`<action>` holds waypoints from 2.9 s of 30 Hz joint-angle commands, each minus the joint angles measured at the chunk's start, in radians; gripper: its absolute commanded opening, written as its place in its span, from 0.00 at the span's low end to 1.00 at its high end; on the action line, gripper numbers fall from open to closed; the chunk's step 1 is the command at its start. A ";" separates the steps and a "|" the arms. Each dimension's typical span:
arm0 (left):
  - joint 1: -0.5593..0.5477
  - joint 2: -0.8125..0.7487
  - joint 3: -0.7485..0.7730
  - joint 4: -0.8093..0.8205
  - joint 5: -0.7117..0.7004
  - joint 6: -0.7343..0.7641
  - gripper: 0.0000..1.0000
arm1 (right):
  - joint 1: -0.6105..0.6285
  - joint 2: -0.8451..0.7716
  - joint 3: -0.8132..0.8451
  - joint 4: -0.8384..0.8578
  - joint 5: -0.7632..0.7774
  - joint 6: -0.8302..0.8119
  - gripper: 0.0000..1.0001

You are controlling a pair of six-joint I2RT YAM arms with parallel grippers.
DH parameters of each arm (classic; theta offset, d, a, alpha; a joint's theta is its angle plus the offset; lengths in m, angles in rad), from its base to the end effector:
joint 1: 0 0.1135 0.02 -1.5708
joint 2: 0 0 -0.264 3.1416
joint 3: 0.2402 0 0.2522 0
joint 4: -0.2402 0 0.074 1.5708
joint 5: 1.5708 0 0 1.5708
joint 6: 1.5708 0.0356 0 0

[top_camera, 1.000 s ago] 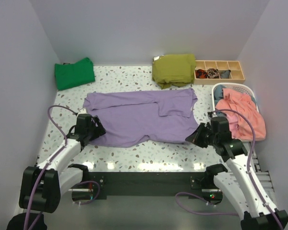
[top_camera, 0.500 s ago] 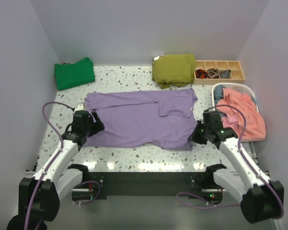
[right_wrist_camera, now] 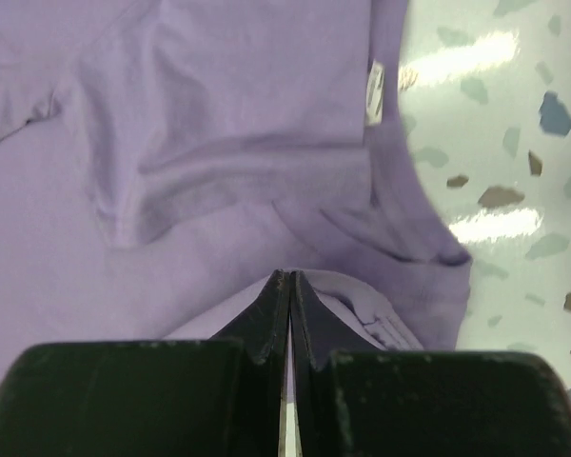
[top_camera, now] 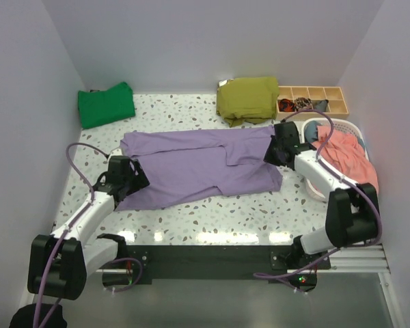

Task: Fold and stack the t-shirts
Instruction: Grap the side of the flattened tshirt closest away from the robot with both arms

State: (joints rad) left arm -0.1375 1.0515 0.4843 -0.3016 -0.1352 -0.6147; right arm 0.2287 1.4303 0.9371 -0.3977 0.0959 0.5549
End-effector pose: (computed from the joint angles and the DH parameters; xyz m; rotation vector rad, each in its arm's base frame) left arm 0.1972 -0.0224 0.1783 -0.6343 2.3525 -0.1742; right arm 0.2891 0.0638 0.2267 0.4423 2.4293 0.2239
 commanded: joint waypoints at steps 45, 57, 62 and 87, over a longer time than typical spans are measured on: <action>0.179 0.038 -0.032 -0.079 -0.001 -0.115 1.00 | 0.000 -0.275 -0.396 0.143 -0.255 0.258 0.53; 0.184 0.015 -0.052 -0.077 0.000 -0.125 0.94 | 0.001 -0.171 -0.412 0.226 -0.223 0.251 0.50; 0.184 0.013 -0.053 -0.068 0.005 -0.119 0.90 | 0.003 -0.148 -0.417 0.256 -0.203 0.235 0.46; 0.182 -0.053 -0.024 -0.106 -0.011 -0.114 0.47 | 0.001 -0.260 -0.411 0.188 -0.248 0.192 0.00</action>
State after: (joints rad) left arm 0.0391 1.0237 0.4263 -0.3916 -0.1593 -0.7223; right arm 0.2287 1.2129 0.5137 -0.1436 -0.1249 0.7620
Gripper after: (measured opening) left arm 0.477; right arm 0.054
